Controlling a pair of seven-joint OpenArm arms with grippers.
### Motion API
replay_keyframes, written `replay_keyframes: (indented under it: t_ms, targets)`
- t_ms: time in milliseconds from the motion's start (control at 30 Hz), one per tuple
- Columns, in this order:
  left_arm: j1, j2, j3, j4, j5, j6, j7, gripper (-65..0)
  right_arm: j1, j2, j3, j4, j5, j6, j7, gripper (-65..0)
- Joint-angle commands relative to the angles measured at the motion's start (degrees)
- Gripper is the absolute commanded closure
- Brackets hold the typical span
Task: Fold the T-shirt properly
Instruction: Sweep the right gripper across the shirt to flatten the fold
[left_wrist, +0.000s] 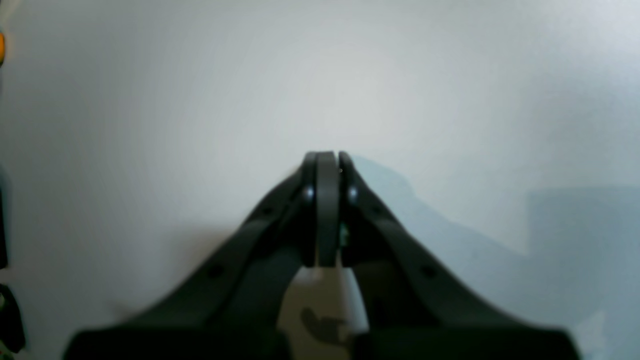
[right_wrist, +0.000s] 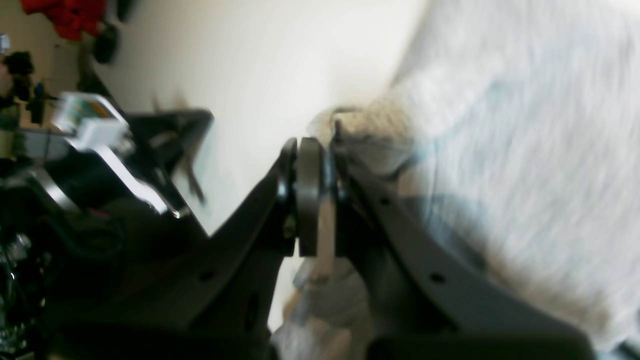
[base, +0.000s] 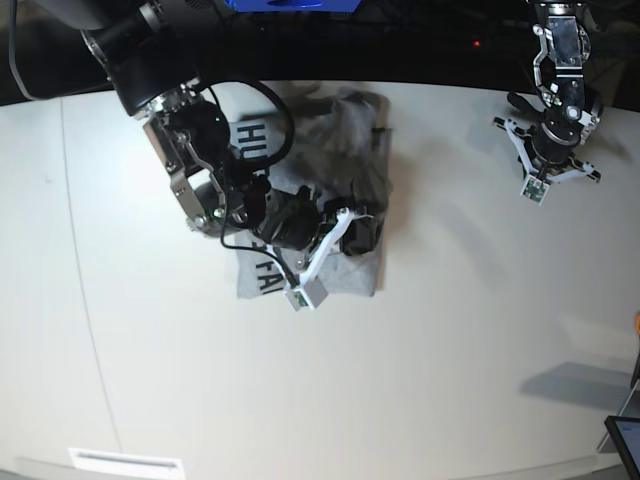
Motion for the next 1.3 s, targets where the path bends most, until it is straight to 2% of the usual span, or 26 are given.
replay_keyframes:
  t_ms: [0,267,433,667,800,1067,1267]
  targets:
    - [0.85,-0.29,0.13,-0.57,0.43,-1.38,3.24,-0.5,1.45,-0.15,0.35,0.69,0.42,0.39,0.89,0.0]
    - [0.85,-0.12,0.13,-0.57,0.43,-1.38,3.24,-0.5,4.18,-1.46,0.17,-4.24,0.42,0.48,0.89,0.0]
    - [0.85,0.06,0.13,-0.57,0.43,-1.29,3.24,-0.5,7.43,-2.17,-6.16,-6.79,0.42,0.21,1.33,0.0]
    - [0.85,0.06,0.13,-0.57,0.43,-1.29,3.24,-0.5,10.68,-4.81,-6.59,-11.62,0.33,0.21,1.33,0.0]
    - [0.85,0.06,0.13,-0.57,0.35,-1.29,3.24,-0.5,13.15,-4.89,-7.74,-14.08,0.33,0.3,1.42,0.0]
    - [0.85,0.15,0.13,-0.57,0.35,-1.29,3.24,-0.5,16.93,-4.98,-13.45,-20.32,0.33,0.39,6.16,0.0]
    - [0.85,0.15,0.13,-0.57,0.43,-1.29,3.33,-0.5,20.88,-4.98,-17.94,-24.81,0.33,0.39,7.31,0.0]
